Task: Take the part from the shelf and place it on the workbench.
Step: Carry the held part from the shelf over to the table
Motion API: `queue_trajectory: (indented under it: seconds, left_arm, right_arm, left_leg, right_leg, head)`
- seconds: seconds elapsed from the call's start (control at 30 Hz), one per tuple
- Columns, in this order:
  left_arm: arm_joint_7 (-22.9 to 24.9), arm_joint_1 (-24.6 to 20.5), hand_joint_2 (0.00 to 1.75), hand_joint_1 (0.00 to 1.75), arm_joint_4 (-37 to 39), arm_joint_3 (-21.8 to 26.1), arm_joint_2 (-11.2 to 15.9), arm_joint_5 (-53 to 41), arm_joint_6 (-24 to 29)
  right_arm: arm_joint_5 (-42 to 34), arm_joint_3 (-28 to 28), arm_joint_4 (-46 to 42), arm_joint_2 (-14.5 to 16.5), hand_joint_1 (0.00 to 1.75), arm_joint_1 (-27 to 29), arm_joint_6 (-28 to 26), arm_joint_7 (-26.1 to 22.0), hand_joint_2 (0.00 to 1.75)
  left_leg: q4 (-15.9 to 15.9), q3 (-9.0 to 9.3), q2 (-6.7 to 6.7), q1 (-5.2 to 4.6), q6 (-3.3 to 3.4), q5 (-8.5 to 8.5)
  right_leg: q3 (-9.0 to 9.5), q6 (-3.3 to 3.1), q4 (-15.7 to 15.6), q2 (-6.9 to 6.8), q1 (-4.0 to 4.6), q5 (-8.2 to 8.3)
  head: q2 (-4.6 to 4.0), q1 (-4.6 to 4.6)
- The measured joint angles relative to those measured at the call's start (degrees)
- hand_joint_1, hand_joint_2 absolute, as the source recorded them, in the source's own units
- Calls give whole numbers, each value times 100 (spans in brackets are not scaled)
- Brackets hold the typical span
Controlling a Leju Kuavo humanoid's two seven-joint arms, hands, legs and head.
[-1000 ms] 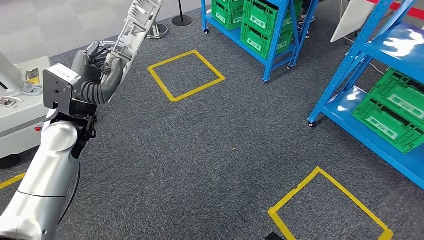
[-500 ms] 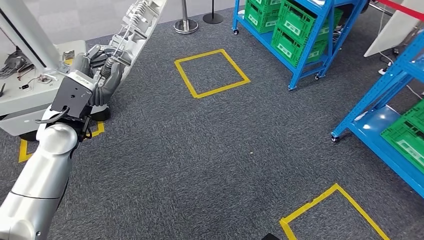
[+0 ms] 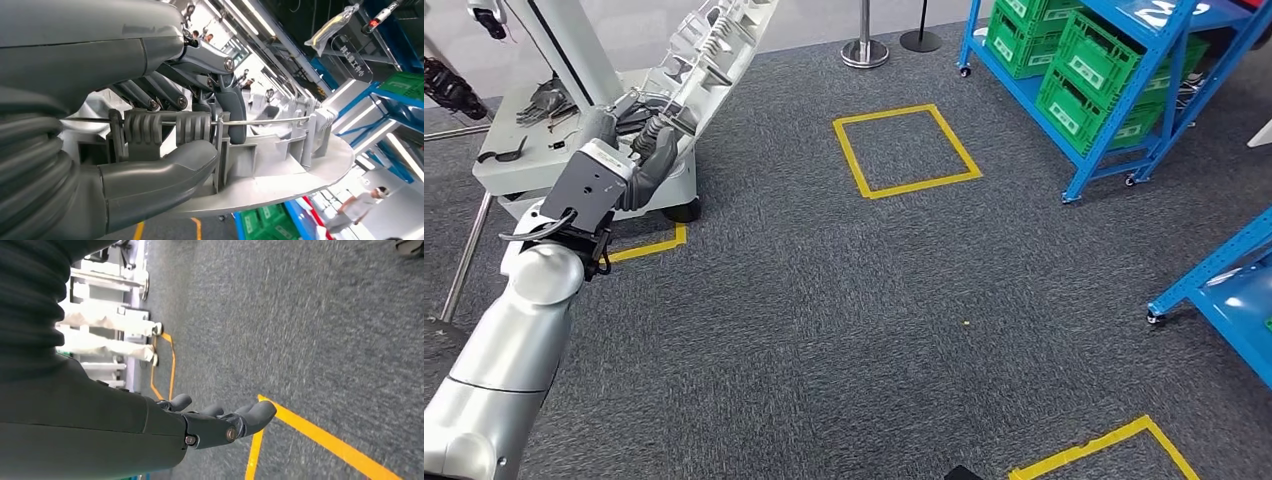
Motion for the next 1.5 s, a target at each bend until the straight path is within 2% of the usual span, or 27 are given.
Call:
queue_trajectory:
  seconds: [0.07,0.13,0.17,0.2,0.27,0.33,0.37,0.43,0.5,0.6,0.67,0.7,0.73,0.77,0.83,0.87,0.93,0.97,1.03,1.1,1.17,1.2,1.27,1.3,1.37,1.4,1.5]
  left_arm:
    - [21,-38,175,175,27,-10,16,-80,5]
    - [56,-51,175,175,65,-35,29,-206,27]
    - [77,-54,175,175,80,-52,40,-273,45]
    - [104,-59,175,175,91,-70,52,-338,63]
    - [161,-73,175,175,100,-102,78,-452,98]
    - [211,-90,175,175,102,-131,95,-547,133]
    - [228,-99,175,175,103,-141,110,-592,151]
    - [270,-124,175,175,107,-157,151,-690,189]
    - [323,-161,175,175,105,-167,187,-781,217]
    - [392,-187,175,175,111,-211,193,-910,233]
    - [418,-176,175,175,126,-246,200,-991,238]
    - [426,-175,175,175,131,-254,208,-1026,241]
    - [435,-176,175,175,133,-256,215,-1053,247]
    - [448,-177,175,175,133,-258,221,-1081,253]
    - [477,-182,175,175,136,-272,225,-1136,272]
    - [491,-184,175,175,140,-282,228,-1169,282]
    - [516,-186,175,175,156,-303,256,-1246,320]
    - [526,-187,175,175,162,-309,281,-1292,351]
    - [549,-206,175,175,173,-326,321,-1372,410]
    - [568,-225,175,175,193,-361,328,-1421,444]
    - [580,-227,175,175,227,-404,327,-1451,461]
    - [592,-227,175,175,244,-420,329,-1469,467]
    - [617,-231,175,175,268,-436,333,-1520,477]
    - [625,-242,175,175,272,-442,334,-1545,481]
    - [630,-270,175,175,272,-464,323,-1601,497]
    - [634,-281,175,175,271,-477,320,-1632,510]
    - [670,-290,175,175,263,-501,336,-1716,534]
  right_arm:
    - [0,0,-2,5,0,10,7,8,175]
    - [1,0,-2,9,0,19,14,34,175]
    - [1,0,-2,13,0,19,16,48,175]
    - [3,0,-2,19,0,19,19,57,175]
    - [10,0,-2,31,0,17,21,60,175]
    - [32,0,-2,37,0,11,33,67,175]
    - [46,0,-2,42,0,7,45,74,175]
    - [65,0,-2,57,0,-5,74,93,175]
    - [77,0,-3,72,0,-24,90,101,175]
    - [99,1,-4,83,0,-30,100,110,175]
    - [108,1,-4,87,0,-17,107,131,175]
    - [110,1,-4,87,0,-13,110,142,175]
    - [111,0,-4,87,0,-11,111,149,175]
    - [114,0,-4,87,0,-12,111,152,175]
    - [117,1,-4,87,0,-18,113,154,175]
    - [119,2,-4,88,0,-21,114,155,175]
    - [121,2,-4,91,0,-34,116,158,175]
    - [123,2,-5,97,0,-43,116,159,175]
    - [126,2,-7,108,0,-56,115,162,175]
    - [127,2,-9,111,0,-53,114,166,175]
    - [130,2,-9,111,0,-41,116,171,175]
    - [132,2,-9,111,0,-37,116,173,175]
    - [137,2,-9,114,0,-33,116,177,175]
    - [139,2,-9,115,0,-33,116,179,175]
    - [144,2,-9,115,0,-33,114,184,175]
    - [145,2,-9,116,0,-34,114,185,175]
    - [146,2,-9,118,0,-52,117,174,175]
  left_leg:
    - [566,-259,327,-3,-50,-299]
    - [1236,-571,455,27,-95,-552]
    - [1354,-621,479,42,-109,-551]
    - [1257,-562,508,54,-118,-454]
    - [553,-185,670,60,-115,-135]
    - [-39,132,862,22,-49,25]
    - [-151,186,899,1,-8,29]
    - [-163,191,776,-18,73,42]
    - [-193,209,652,-2,137,65]
    - [-211,217,460,23,216,78]
    - [-201,213,299,18,230,76]
    - [-193,212,220,16,231,75]
    - [-184,212,142,19,227,74]
    - [-173,209,66,24,215,72]
    - [-144,180,-74,21,157,70]
    - [-140,161,-132,25,118,75]
    - [-166,136,-235,42,32,101]
    - [-170,121,-212,50,1,102]
    - [21,18,75,36,-49,-27]
    - [628,-263,405,26,-81,-345]
    - [1245,-551,474,42,-112,-559]
    - [1313,-578,485,49,-122,-527]
    - [831,-324,586,55,-118,-221]
    - [448,-125,734,35,-106,-79]
    - [-68,140,941,-11,-27,61]
    - [-149,174,963,-33,15,53]
    - [-188,189,786,-27,124,74]
  right_leg:
    - [22,-52,-31,-112,7,9]
    - [25,-73,-31,-240,15,-3]
    - [28,-73,-30,-303,15,-9]
    - [34,-67,-28,-363,13,-18]
    - [55,-37,-20,-473,13,-42]
    - [70,16,-2,-568,39,-74]
    - [77,45,2,-615,55,-86]
    - [101,104,-5,-718,60,-105]
    - [81,166,108,-616,30,-205]
    - [-373,208,1042,-204,-1,-645]
    - [-698,210,1594,-127,3,-764]
    - [-726,202,1578,-116,3,-673]
    - [-643,190,1343,-95,0,-491]
    - [-476,175,950,-20,-9,-276]
    - [-173,157,276,177,-26,-28]
    - [-97,148,112,238,-26,3]
    - [-73,109,71,180,-10,3]
    - [-62,72,49,128,-10,20]
    - [-33,-10,-7,23,-15,54]
    - [-19,-62,-27,-90,1,56]
    - [-16,-81,-25,-221,8,41]
    - [-13,-80,-24,-287,8,33]
    - [5,-58,-18,-405,7,9]
    - [16,-34,-11,-460,18,-9]
    - [34,19,8,-571,55,-46]
    - [45,46,8,-633,76,-59]
    - [89,120,1,-750,69,-99]
  head:
    - [0,-22]
    - [0,-27]
    - [0,-27]
    - [0,-27]
    - [0,-27]
    - [0,-22]
    - [0,-19]
    - [0,-15]
    - [0,-14]
    - [0,9]
    - [0,17]
    - [0,17]
    - [0,17]
    - [0,17]
    - [0,15]
    - [0,14]
    - [0,12]
    - [0,12]
    - [0,-2]
    - [0,-15]
    - [0,-16]
    - [0,-16]
    - [0,-17]
    - [0,-18]
    - [0,-7]
    - [0,1]
    - [0,13]
